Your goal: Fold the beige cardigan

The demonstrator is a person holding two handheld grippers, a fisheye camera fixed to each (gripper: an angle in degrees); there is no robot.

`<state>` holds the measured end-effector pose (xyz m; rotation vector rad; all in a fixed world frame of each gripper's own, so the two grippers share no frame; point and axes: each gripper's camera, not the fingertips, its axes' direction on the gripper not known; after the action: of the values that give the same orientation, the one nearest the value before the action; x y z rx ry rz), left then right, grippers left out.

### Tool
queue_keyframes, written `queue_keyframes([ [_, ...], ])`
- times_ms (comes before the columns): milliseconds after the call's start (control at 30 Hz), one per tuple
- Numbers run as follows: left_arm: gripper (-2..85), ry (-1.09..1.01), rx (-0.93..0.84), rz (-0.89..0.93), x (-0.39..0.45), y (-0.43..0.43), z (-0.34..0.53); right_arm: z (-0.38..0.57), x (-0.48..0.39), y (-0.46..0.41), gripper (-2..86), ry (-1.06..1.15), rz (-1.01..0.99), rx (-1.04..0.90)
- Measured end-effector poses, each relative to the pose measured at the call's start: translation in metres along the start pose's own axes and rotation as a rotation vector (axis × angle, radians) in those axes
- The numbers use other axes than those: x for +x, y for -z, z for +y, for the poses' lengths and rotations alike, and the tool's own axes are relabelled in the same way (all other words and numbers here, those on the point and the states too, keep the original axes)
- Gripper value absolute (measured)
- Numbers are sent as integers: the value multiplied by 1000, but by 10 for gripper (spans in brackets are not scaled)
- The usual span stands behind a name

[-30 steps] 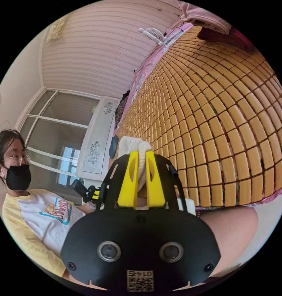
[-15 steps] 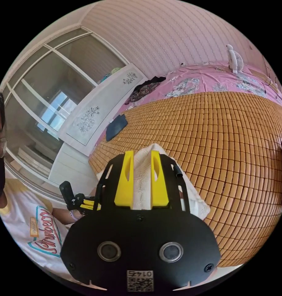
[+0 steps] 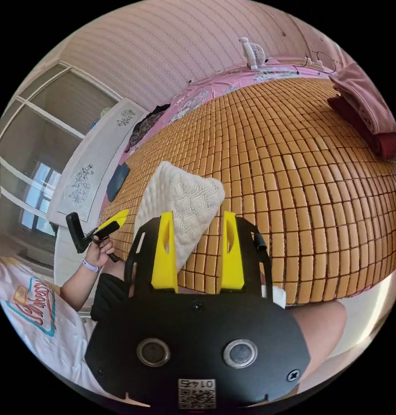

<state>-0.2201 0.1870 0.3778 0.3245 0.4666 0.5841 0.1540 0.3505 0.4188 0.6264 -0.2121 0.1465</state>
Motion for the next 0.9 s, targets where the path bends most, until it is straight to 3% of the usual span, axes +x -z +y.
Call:
queue_keyframes([
  [133,226,15,-170,8,-16,-55,-35,26,12,-17,179,-105,-107,66],
  [233,183,-13,-224,33,-13,-62,-46,27,9,-41,178,-137,-228,45],
  [267,167,-4,-287,128,-14,-68,-47,27,7,-47,176,-133,-243,23],
  [467,116,61,-403,190,-15,-82,-47,36,-8,-56,146,-64,-256,59],
  [567,101,93,-379,229,-17,-82,-42,29,-6,-60,113,-90,-346,-57],
  [733,93,184,-251,426,-10,-89,-29,13,-83,-16,94,314,-219,-96],
  [900,94,87,-107,526,51,-107,-80,-6,-113,56,92,598,-108,-68],
])
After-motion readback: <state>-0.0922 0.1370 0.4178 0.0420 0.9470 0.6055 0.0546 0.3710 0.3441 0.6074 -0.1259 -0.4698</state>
